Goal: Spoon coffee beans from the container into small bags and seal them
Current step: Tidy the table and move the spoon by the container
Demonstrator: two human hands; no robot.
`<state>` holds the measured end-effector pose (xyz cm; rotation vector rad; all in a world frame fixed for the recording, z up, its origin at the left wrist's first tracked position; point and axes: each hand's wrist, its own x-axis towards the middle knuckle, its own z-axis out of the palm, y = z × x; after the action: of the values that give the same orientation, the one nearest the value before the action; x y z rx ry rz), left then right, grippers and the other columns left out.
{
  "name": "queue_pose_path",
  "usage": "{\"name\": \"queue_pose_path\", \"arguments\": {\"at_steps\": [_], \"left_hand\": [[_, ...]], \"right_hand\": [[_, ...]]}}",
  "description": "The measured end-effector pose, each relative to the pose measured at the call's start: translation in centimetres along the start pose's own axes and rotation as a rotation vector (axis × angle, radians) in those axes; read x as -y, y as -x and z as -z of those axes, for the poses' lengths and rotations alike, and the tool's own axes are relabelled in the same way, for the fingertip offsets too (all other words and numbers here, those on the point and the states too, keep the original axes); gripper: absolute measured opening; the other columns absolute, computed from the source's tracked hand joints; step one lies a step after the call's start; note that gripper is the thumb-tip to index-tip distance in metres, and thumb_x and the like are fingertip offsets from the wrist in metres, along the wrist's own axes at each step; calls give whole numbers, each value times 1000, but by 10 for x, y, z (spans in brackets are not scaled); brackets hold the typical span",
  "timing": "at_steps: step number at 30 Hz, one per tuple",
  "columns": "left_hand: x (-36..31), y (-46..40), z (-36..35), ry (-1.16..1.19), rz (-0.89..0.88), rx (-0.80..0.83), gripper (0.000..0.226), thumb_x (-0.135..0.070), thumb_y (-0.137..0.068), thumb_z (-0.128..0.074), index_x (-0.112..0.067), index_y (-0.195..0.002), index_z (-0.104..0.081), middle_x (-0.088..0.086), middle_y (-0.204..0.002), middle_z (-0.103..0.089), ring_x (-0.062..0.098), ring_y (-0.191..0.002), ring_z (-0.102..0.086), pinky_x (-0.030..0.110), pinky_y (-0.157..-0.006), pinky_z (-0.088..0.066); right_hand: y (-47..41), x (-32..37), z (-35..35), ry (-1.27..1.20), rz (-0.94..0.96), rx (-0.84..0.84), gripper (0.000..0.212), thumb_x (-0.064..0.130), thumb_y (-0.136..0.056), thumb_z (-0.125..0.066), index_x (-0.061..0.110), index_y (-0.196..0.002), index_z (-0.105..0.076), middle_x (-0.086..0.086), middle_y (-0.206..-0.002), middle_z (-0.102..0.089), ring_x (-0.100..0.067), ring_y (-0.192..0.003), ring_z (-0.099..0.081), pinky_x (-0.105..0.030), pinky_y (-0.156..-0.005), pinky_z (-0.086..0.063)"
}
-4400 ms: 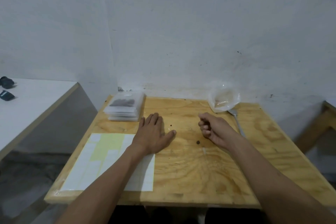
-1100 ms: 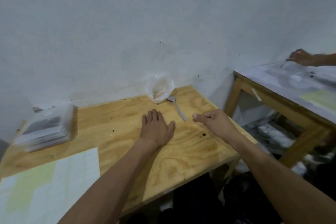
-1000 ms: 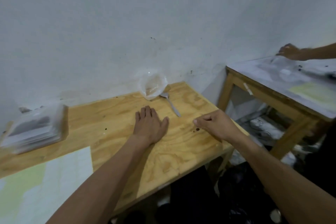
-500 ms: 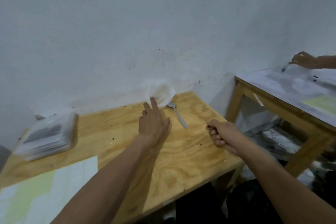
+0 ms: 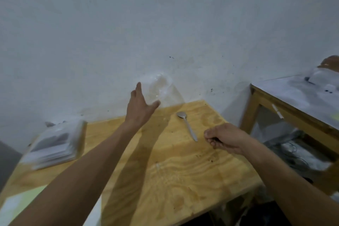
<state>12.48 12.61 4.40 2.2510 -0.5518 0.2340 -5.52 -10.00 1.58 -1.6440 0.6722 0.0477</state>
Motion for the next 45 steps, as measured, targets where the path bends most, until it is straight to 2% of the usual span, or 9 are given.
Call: {"name": "queue_pose_path", "arguments": {"at_steps": [5, 12, 20, 25, 30, 32, 36, 39, 45], "left_hand": [[-3, 18, 41, -48, -37, 10, 98, -40, -92, -73, -10, -163, -13, 17, -164, -27, 36, -147, -35, 44, -113, -36], [-56, 55, -3, 70, -166, 135, 99, -40, -90, -76, -11, -163, -16, 14, -163, -29, 32, -146, -36, 39, -111, -36], [-183, 124, -113, 300, -469, 430, 75, -41, -77, -78, -22, -141, -46, 1, -133, -57, 23, -118, -58, 35, -84, -52], [-226, 195, -172, 413, -587, 644, 76, -40, -79, -76, -27, -146, -41, -1, -144, -50, 19, -128, -50, 32, -90, -47], [-203, 269, -237, 234, -548, 807, 93, -44, -89, -74, -14, -160, -23, 10, -156, -37, 28, -141, -40, 36, -102, -43], [-185, 289, -255, 187, -485, 920, 96, -46, -92, -71, -13, -162, -15, 10, -161, -29, 29, -145, -36, 36, -106, -42], [-157, 307, -278, 91, -410, 1019, 99, -53, -92, -69, -14, -162, -12, 12, -162, -25, 33, -146, -36, 44, -111, -44], [-151, 309, -288, 39, -381, 1066, 99, -53, -91, -70, -15, -161, -12, 12, -162, -23, 34, -143, -39, 46, -109, -46], [-151, 310, -297, -243, -445, 1106, 102, -39, -96, -69, -12, -164, 2, 18, -170, 3, 42, -150, -29, 49, -111, -43]], "right_hand": [[9, 2, -5, 62, -1, 58, 20, 11, -94, -69, 9, -74, -69, -7, -68, -61, -12, -58, -56, -23, -56, -45], [59, -15, 17, -48, -31, 10, 14, 8, -93, -71, -3, -103, -71, -9, -78, -65, -12, -65, -61, -25, -70, -53], [155, -75, 108, -110, -46, -166, 15, 5, -96, -65, 8, -82, -67, -3, -71, -59, -9, -63, -55, -19, -63, -51], [207, -137, 138, -22, -203, -354, 27, 11, -92, -66, 12, -66, -58, -5, -64, -54, -12, -56, -50, -25, -60, -44], [217, -207, 132, 48, -377, -439, 43, 4, -83, -69, 17, -48, -47, -7, -51, -45, -16, -44, -41, -30, -56, -38], [212, -230, 127, 90, -466, -458, 42, -4, -89, -63, 13, -54, -48, -6, -48, -46, -16, -40, -44, -25, -50, -40], [199, -268, 118, 116, -544, -393, 21, -2, -85, -60, 9, -69, -52, -15, -74, -54, -28, -68, -53, -38, -68, -46], [191, -274, 110, 36, -552, -392, 23, 1, -92, -52, 11, -71, -50, -11, -70, -51, -23, -56, -47, -32, -58, -46], [185, -273, 110, -40, -609, -326, 24, 10, -98, -64, 0, -120, -61, -16, -114, -61, -31, -93, -64, -42, -68, -62]]}}
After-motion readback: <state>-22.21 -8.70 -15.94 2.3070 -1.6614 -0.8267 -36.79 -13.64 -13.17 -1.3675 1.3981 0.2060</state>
